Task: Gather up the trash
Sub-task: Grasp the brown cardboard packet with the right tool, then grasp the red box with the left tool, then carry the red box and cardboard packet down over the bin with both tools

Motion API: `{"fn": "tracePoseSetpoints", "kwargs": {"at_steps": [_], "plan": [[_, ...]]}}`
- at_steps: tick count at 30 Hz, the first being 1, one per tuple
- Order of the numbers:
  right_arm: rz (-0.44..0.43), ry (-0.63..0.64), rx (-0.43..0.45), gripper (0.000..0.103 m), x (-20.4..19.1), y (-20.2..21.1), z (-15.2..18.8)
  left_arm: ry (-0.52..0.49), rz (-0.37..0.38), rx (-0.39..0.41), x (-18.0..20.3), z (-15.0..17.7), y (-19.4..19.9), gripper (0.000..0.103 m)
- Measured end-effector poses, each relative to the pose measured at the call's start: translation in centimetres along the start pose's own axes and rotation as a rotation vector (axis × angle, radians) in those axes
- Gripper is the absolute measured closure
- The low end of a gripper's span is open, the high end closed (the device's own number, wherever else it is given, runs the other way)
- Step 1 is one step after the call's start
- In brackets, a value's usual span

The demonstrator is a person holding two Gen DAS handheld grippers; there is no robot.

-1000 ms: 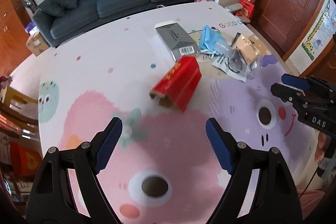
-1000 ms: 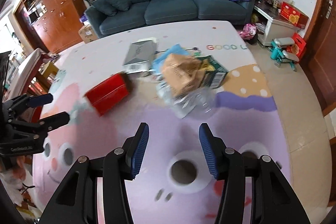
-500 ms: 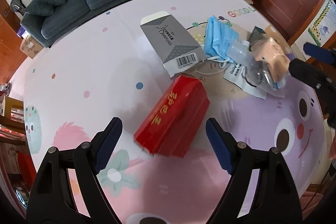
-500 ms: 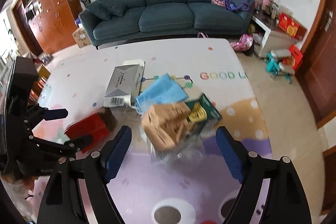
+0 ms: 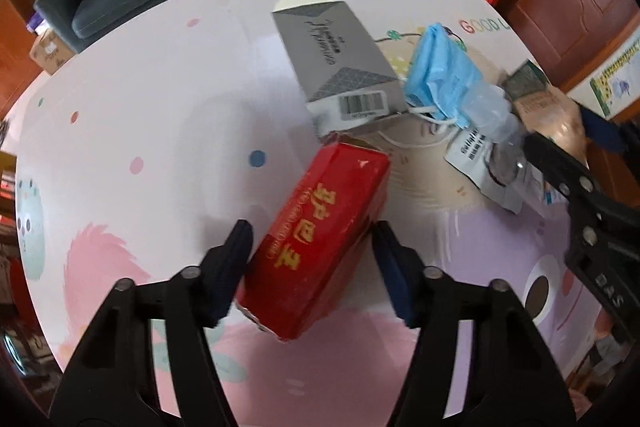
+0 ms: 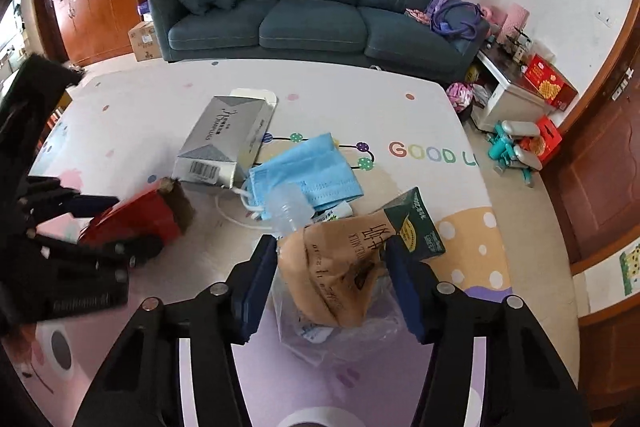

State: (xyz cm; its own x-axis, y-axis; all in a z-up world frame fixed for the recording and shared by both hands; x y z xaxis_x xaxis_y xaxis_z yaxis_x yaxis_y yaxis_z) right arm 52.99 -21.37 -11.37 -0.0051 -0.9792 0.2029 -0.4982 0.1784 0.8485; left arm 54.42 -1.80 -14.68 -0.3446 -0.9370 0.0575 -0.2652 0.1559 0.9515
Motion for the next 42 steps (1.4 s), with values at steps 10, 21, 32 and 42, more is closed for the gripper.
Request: {"fn": "tracePoseSetpoints", "kwargs": {"at_steps": [10,21,32,42], "plan": [[-0.106,-0.104,0.068,0.060,1.5,5.2,2.0,0.098,0.041,0.039,-1.5,2.7,1.9,0.068],[-0.201,-0.193,0.178,0.060,2.0,17.3,6.3,0.083,0.112,0.120,0.9,8.6,10.8,0.069],[-0.296,-0.214,0.200,0.060,-1.0,29.9,17.8,-0.006,0.183,0.181,7.2,20.3,20.8,0.069],[-0.357,-0.293,0.200,0.060,-2.6,38.8,30.9,-0.082,0.226,0.226,12.7,30.3,25.3,0.069]]}}
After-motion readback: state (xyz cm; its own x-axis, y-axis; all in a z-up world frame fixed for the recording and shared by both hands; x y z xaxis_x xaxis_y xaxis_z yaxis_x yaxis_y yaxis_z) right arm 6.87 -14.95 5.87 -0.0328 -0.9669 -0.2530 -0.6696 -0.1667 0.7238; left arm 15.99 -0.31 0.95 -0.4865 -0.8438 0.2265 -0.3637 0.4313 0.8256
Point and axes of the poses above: each gripper's, at about its wrist camera, not at the fingertips, and y roughly against the way its jaws point, x to its right, z to its underside, the point moved 6 cm from there along -y, roughly the way its jaws point, and after that the axes turned 1 degree about -x, right-handed, at the moved point
